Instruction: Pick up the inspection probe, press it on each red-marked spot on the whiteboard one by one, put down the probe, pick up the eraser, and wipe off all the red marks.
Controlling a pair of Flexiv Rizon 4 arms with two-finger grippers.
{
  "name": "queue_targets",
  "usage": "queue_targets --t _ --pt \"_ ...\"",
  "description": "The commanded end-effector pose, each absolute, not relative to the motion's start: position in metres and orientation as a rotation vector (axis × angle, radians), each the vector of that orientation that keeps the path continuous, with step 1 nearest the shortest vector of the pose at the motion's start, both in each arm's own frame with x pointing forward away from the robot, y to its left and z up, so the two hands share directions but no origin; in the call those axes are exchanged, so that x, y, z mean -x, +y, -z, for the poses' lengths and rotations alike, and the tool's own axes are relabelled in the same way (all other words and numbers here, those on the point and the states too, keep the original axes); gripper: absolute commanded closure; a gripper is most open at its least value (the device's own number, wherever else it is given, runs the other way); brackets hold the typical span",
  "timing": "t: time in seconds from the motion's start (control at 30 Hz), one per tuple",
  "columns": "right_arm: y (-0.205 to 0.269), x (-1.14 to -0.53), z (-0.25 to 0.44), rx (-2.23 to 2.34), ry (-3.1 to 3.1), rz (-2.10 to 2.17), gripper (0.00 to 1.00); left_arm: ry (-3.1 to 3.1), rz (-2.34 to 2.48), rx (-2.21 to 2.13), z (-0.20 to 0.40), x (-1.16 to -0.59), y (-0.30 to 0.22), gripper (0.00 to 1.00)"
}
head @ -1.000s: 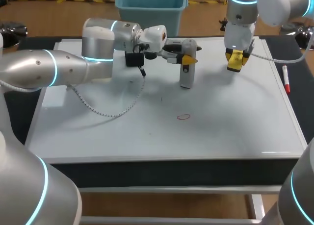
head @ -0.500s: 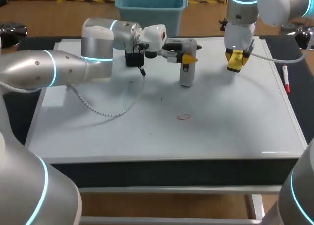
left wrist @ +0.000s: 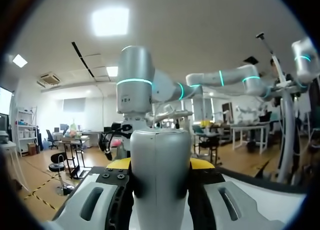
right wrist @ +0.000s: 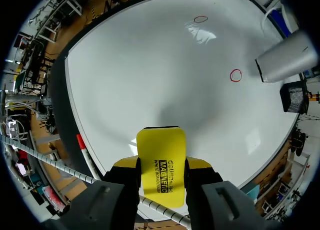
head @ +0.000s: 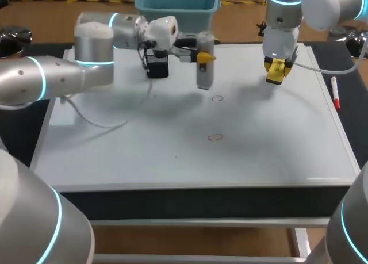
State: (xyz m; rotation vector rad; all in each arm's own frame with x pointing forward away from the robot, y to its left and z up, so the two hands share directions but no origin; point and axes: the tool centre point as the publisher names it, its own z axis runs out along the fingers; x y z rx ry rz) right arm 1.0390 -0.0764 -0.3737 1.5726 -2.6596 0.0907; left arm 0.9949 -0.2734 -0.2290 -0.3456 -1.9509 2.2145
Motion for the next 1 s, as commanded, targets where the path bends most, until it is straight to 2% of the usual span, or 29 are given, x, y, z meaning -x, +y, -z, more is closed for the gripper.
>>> queue_targets --t 0.03,0.57,1.0 --pt "-0.077 -1.040 0.373 -1.574 -2.656 -0.092 1.00 -2.040 -2.240 0.250 0.219 -0.977 -0.233 1.00" --pt "-0.077 -1.040 0.373 -1.574 -2.656 -0.092 1.00 -2.124 -2.332 0.023 0.229 -0.958 -0.121 1.00" --pt "-0.077 -1.040 0.373 -1.574 -2.656 -0.092 1.00 -2.189 -2.353 -0.072 0.229 -0.944 -0.059 1.00"
